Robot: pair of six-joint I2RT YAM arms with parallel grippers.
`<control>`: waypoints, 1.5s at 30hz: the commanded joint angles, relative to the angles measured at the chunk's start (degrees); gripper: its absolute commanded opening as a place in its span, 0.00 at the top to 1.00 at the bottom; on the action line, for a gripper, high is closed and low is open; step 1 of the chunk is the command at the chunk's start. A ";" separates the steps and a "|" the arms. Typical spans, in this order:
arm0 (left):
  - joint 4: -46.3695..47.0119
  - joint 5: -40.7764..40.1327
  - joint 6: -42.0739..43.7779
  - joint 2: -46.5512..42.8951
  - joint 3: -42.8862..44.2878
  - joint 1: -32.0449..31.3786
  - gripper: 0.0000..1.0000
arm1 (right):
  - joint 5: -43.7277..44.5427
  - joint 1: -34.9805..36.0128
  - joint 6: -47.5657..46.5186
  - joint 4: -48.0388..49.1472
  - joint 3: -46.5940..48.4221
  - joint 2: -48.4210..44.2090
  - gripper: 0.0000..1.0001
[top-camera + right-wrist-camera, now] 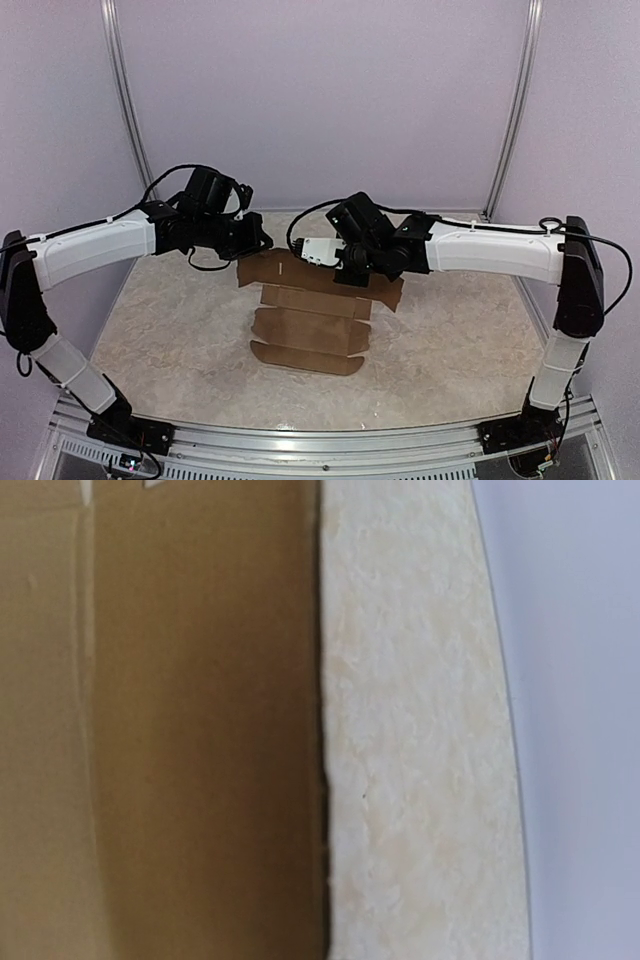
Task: Fold the paper box
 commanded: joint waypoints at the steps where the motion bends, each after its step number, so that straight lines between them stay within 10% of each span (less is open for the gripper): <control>1: -1.56 0.56 1.37 1.33 1.78 -1.46 1.00 | 0.12 0.76 0.86 1.91 -0.62 -2.72 1.00; 45: -2.56 -7.04 2.69 -3.65 -4.79 -3.47 1.00 | -7.79 -0.46 11.77 -3.20 1.04 -1.55 1.00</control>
